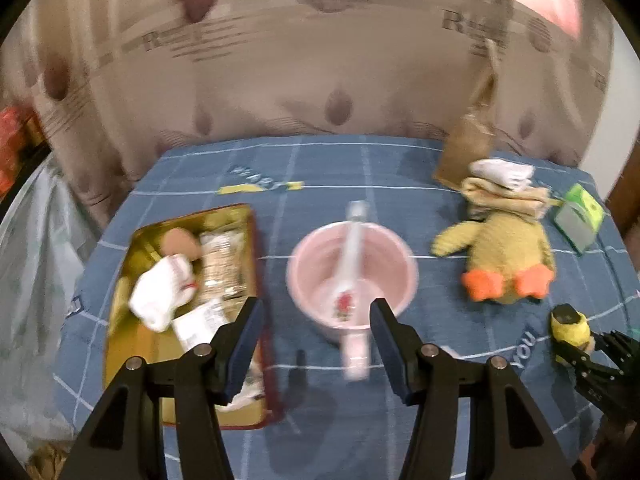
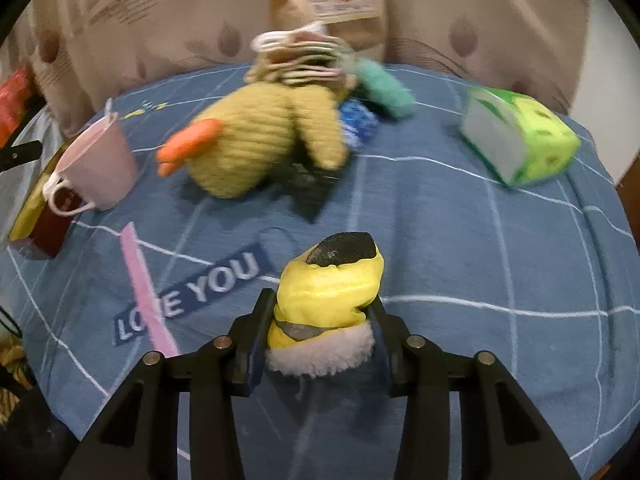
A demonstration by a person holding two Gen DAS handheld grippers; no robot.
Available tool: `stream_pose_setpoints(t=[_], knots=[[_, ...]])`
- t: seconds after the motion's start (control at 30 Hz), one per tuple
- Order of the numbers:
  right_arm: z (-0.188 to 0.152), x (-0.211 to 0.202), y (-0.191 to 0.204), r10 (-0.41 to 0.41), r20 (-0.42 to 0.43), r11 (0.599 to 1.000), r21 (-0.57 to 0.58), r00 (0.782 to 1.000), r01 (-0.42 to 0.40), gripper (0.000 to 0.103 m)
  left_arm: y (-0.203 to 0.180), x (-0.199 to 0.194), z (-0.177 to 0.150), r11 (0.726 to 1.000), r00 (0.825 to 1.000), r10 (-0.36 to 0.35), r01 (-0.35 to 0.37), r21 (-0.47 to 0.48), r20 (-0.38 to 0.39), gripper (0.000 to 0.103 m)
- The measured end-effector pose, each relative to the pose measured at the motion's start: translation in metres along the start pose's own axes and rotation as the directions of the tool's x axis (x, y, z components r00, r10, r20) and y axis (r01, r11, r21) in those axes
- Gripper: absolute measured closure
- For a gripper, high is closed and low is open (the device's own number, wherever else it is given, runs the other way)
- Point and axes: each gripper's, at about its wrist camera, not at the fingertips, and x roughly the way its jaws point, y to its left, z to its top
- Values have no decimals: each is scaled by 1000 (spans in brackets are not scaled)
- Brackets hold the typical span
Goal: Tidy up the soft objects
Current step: 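Grasp the large yellow plush duck with the left gripper while the right gripper holds the small plush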
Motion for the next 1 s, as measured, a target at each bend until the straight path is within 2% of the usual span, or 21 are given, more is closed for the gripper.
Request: stream_pose_setpoints(t=[0.13,0.43,0.63,0.77,0.9,1.0], knots=[[-3,-2,-22,-24,13,999,46,1000,23,63,-28,0,3,997,998,-60,60,47,-3,46],[1,3,-58,-67,58,993,97,996,61,63,-83,6,16,981,991,-127,131,143,-35,46],[1,10,-74,-42,79,988,150,996,30,63,-122,15,27,956,979,-191,203,212,-74,41],[-3,11,-73,-41,93,989,143,995,28,63,-152,23,37,928,962,-250,270,257,-110,35],[-5,11,-75,-26,105,988,152,994,10,63,-177,34,42,906,952,-268,301,297,-148,32],[-5,11,-75,-22,113,989,150,993,5,62,-190,52,45,903,952,-246,294,313,-183,31]])
